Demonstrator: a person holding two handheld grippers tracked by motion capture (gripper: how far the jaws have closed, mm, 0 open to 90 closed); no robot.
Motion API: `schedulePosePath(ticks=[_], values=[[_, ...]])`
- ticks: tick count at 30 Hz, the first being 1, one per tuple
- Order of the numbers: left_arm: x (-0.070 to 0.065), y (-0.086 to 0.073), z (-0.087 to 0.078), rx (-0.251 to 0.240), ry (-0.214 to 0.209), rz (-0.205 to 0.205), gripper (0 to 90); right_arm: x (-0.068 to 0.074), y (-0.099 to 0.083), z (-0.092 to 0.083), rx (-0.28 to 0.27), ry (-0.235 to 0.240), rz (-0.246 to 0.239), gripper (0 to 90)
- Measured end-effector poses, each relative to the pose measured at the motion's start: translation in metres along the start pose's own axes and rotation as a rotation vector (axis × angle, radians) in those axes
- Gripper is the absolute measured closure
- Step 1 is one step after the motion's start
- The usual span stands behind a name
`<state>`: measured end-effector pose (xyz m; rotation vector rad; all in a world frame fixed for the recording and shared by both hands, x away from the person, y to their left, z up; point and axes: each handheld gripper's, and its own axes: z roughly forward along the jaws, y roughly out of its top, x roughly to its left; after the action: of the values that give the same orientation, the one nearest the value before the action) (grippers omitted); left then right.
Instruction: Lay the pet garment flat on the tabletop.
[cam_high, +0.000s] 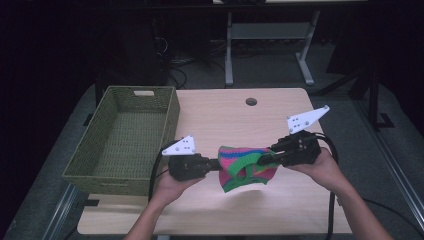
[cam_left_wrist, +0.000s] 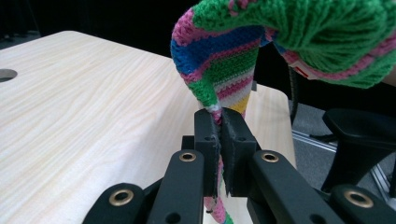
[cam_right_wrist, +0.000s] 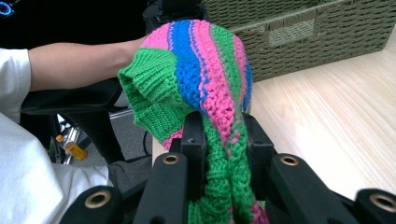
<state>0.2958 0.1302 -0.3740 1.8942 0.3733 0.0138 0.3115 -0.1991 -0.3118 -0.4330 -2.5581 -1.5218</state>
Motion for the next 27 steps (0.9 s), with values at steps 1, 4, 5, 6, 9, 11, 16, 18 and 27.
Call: schedulePosePath(ticks=[1,4,5,6,9,11,16,18,27], values=[[-0.002,-0.001,-0.001,0.005,-0.001,0.003,85.7,0.003,-0.002,0.000,0.000,-0.002,0.000,74.7],[-0.009,-0.006,-0.002,0.017,-0.012,-0.005,85.7,0.011,-0.006,0.002,0.009,-0.011,-0.006,74.7],[-0.012,-0.007,-0.002,0.022,-0.015,-0.006,85.7,0.015,-0.008,0.003,0.016,-0.009,-0.002,74.7],[-0.015,-0.008,-0.003,0.025,-0.020,-0.004,85.8,0.018,-0.010,0.004,0.019,-0.011,-0.007,74.7],[-0.022,-0.010,-0.006,0.034,-0.025,0.007,85.8,0.027,-0.016,0.006,0.014,-0.002,0.005,74.7],[-0.026,-0.011,-0.009,0.039,-0.030,0.010,85.8,0.032,-0.018,0.007,0.011,-0.009,0.004,74.7],[-0.032,-0.017,-0.012,0.050,-0.043,0.000,85.8,0.045,-0.026,0.011,0.003,-0.015,0.000,74.7],[-0.033,-0.020,-0.012,0.058,-0.046,-0.005,85.8,0.046,-0.029,0.014,0.007,-0.010,0.011,74.7],[-0.017,-0.038,-0.006,0.113,-0.014,-0.074,85.8,0.025,-0.042,0.035,0.033,-0.005,0.108,74.5]])
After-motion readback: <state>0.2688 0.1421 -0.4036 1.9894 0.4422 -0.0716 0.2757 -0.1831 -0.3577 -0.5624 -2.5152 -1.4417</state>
